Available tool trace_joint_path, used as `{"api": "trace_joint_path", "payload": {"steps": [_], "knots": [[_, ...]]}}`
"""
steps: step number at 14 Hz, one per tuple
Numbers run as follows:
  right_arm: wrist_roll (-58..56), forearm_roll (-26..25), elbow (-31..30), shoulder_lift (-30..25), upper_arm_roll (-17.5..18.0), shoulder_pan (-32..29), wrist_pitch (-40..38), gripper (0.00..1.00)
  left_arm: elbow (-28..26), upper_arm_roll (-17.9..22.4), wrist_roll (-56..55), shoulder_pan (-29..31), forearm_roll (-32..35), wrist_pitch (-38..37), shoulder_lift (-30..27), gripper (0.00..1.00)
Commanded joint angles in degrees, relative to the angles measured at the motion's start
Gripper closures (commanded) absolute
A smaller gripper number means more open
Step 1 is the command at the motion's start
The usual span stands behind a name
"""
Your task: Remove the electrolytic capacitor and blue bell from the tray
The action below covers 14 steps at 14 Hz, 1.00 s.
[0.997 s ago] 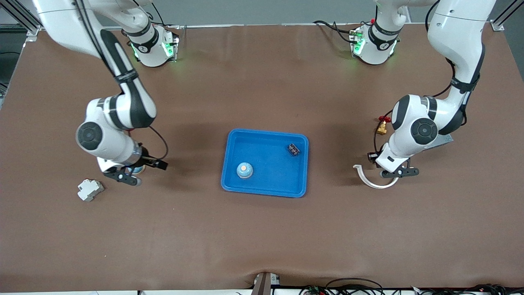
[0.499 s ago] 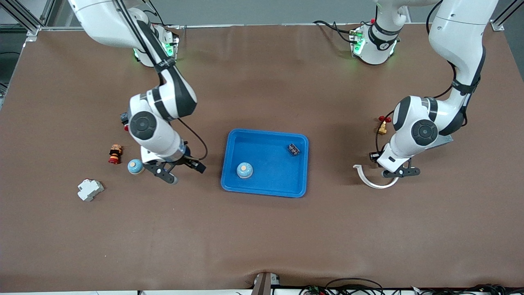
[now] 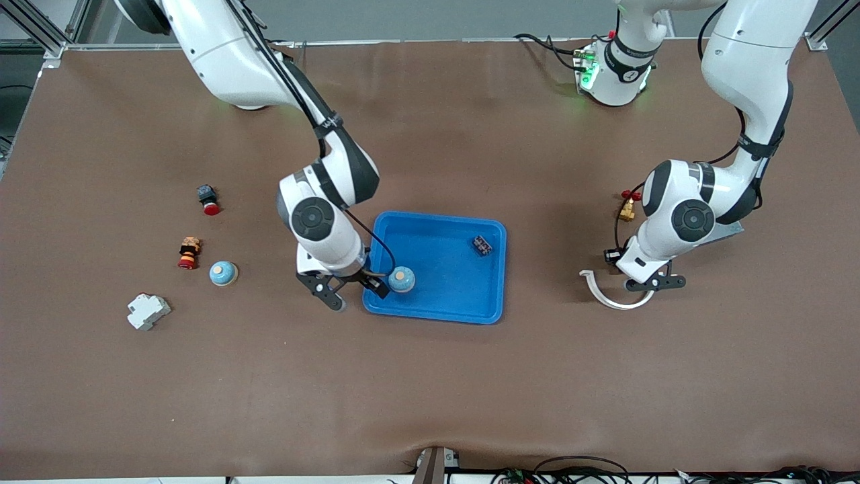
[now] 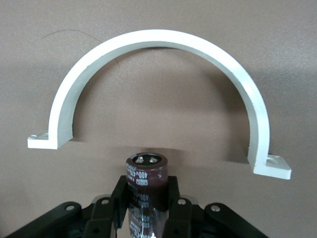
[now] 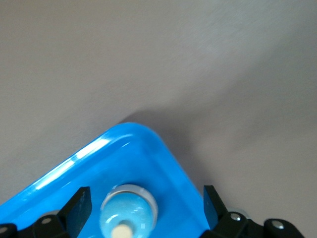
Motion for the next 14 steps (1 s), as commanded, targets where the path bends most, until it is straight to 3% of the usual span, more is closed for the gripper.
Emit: {"api": "trace_joint_path", "payload": {"steps": [1,7,8,9,10,11,14], "knots": [[3.80,-0.42,7.37,5.30,-0.69,1.73,-1.11,0.00,-0.40,-0.36,0.40,0.62,1.26,0.85,-0.10,1.00],[7.58,-0.51,10.37,8.74,-0.78,4.90,-1.02,0.00,-0.31,-0.36,0.40,0.62,1.26,0.85,0.34,0.98],[7.76,-0.60,10.37,8.92,-0.87,5.34,-1.02,0.00,-0.22,-0.36,0.49,0.62,1.26,0.85,0.34,0.82],[7.77,-0.69,10.28,9.01,-0.87,5.69,-1.02,0.00,-0.22,-0.36,0.58,0.62,1.26,0.85,0.34,0.59],[7.77,-0.77,10.28,9.35,-0.87,5.95,-1.02,0.00,-0.22,-0.36,0.58,0.62,1.26,0.85,0.43,0.26],[7.77,-1.12,10.28,9.53,-0.87,6.30,-1.11,0.00,-0.22,-0.44,0.58,0.53,1.26,0.68,0.35,0.00],[7.77,-2.09,10.10,9.88,-0.87,6.74,-1.37,0.00,-0.14,-0.53,-0.12,0.18,1.26,-1.94,-1.23,0.00]]}}
